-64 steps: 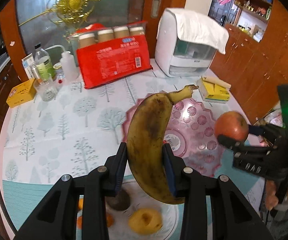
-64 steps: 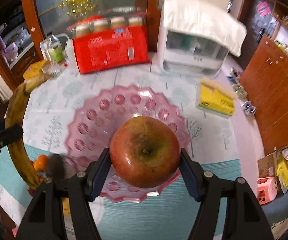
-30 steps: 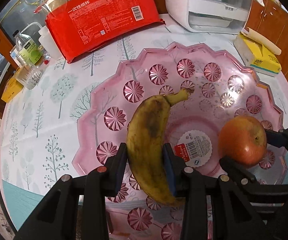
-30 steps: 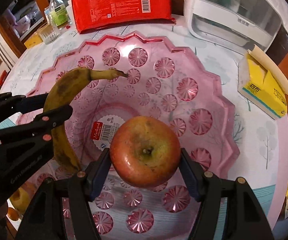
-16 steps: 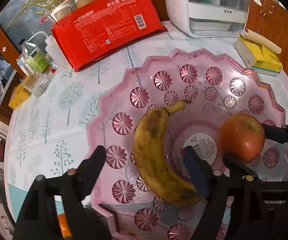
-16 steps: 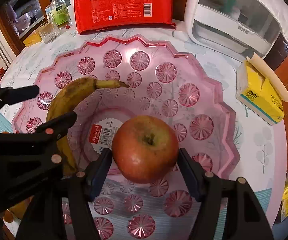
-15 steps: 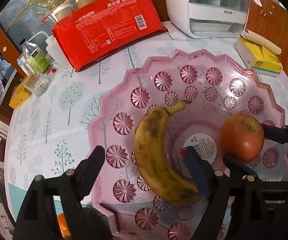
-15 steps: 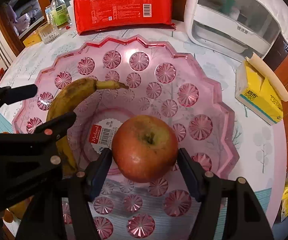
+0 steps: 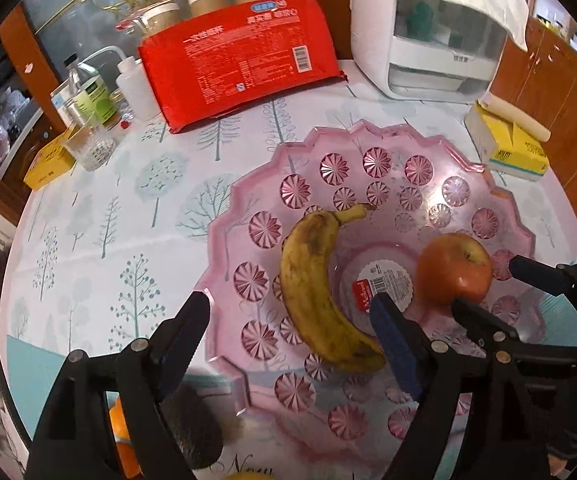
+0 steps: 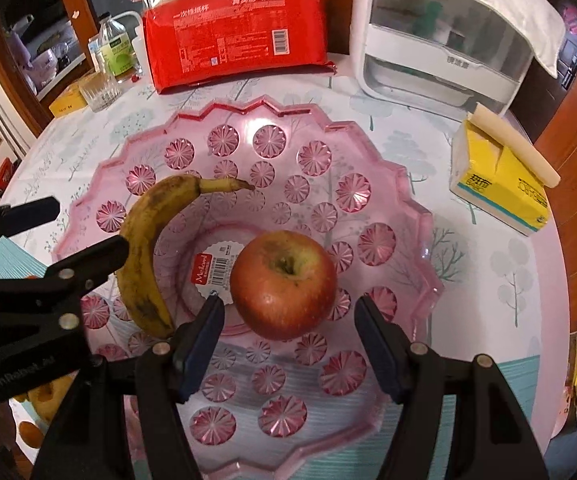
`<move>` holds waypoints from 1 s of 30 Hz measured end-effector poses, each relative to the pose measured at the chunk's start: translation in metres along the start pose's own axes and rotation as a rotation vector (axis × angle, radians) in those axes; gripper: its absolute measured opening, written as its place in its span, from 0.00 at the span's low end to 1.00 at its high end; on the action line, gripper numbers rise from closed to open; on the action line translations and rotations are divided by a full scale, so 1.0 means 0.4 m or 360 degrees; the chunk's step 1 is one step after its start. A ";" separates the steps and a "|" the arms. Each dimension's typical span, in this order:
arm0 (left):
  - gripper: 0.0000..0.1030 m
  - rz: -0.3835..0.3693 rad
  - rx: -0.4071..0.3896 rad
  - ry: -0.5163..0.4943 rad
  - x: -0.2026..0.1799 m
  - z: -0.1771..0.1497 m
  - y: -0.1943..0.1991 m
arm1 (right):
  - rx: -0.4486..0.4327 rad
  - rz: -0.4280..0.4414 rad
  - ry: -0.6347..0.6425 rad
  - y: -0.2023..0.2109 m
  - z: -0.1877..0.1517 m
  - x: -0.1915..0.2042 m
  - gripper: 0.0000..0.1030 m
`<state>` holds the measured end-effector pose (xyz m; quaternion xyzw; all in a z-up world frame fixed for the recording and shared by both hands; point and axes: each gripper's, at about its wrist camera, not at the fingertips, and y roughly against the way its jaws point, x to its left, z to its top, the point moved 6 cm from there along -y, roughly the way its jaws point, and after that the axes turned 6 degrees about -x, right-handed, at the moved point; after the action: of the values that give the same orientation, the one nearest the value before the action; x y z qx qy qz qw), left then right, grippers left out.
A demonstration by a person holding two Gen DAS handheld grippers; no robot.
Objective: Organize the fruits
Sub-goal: 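Open the left tool over the bowl while the right tool releases the apple beside it, then withdraw both tools from the bowl back toward the remaining fruit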
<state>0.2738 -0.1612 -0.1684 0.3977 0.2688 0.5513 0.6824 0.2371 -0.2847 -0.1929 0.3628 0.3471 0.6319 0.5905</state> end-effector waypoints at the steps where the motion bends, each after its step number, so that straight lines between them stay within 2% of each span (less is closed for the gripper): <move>1: 0.79 0.0006 -0.0011 0.0008 0.004 -0.001 0.009 | -0.0012 0.0005 -0.0018 0.010 0.002 -0.003 0.66; 4: 0.79 0.0033 -0.0053 0.0017 0.020 -0.008 0.045 | -0.0038 0.0017 -0.0073 0.037 0.011 -0.012 0.66; 10: 0.79 -0.0005 -0.0083 0.0118 0.054 -0.029 0.102 | -0.0097 0.0038 -0.0130 0.096 0.014 -0.016 0.66; 14: 0.79 0.0075 -0.0130 0.0111 0.072 -0.048 0.142 | -0.0131 0.0051 -0.0137 0.135 0.012 -0.007 0.66; 22: 0.79 0.0073 -0.0146 0.0180 0.104 -0.079 0.217 | -0.0182 0.0066 -0.0147 0.208 -0.005 0.012 0.66; 30: 0.79 0.0095 -0.0240 0.0203 0.138 -0.116 0.350 | -0.0216 0.0088 -0.0161 0.282 -0.031 0.038 0.66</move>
<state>0.1748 -0.0860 -0.0720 0.3172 0.2576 0.6143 0.6750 0.1698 -0.2765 -0.1005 0.3629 0.2632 0.6507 0.6129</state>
